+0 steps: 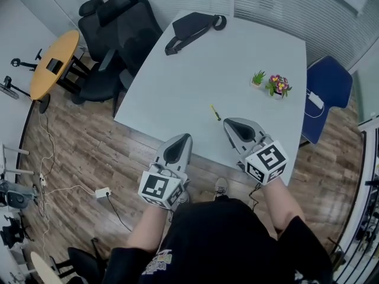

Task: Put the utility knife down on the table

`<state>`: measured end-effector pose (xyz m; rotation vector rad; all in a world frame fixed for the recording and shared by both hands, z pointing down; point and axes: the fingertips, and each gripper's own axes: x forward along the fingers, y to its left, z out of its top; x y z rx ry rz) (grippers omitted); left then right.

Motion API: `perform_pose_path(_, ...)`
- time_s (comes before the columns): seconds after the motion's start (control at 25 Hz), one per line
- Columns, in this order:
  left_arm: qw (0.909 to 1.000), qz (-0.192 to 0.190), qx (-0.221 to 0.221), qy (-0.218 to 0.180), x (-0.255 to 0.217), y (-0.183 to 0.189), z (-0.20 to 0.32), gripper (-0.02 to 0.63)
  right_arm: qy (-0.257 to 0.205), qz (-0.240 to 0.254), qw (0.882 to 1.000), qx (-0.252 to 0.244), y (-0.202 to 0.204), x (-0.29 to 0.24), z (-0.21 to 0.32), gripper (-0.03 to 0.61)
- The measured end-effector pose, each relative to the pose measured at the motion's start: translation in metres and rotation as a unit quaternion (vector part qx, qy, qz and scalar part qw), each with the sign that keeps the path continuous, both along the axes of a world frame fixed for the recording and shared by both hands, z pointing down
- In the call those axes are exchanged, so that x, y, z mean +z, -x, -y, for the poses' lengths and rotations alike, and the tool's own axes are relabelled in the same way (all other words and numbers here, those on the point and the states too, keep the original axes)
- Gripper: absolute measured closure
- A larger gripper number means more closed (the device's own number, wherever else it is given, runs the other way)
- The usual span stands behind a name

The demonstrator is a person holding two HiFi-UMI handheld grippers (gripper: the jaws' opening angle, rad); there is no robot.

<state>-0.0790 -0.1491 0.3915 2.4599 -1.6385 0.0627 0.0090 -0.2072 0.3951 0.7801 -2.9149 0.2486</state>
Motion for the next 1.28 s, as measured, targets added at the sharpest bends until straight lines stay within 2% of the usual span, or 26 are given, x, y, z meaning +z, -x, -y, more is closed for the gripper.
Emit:
perform_pose_path(0.24,0.9992,-0.005,0.039,-0.001,-0.002,0.022,-0.018,0.609,0.020,0.004,0.999,0.035,0.025,0.005,-0.026,0.575)
perform_pose_path(0.48,0.9950,-0.015,0.099,-0.003,0.000,0.044,-0.041,0.609,0.035,0.004,0.995,0.096,0.049,0.014,-0.063,0.575)
perform_pose_path(0.96,0.9754,-0.034,0.218,-0.004,0.010,0.055,-0.091,0.609,0.041,0.000,0.976,0.214,0.061,0.023,-0.137,0.575)
perform_pose_path(1.28,0.9664,-0.037,0.254,-0.009,0.008,0.050,-0.113,0.609,0.038,0.001,0.968,0.249,0.058,0.023,-0.166,0.575)
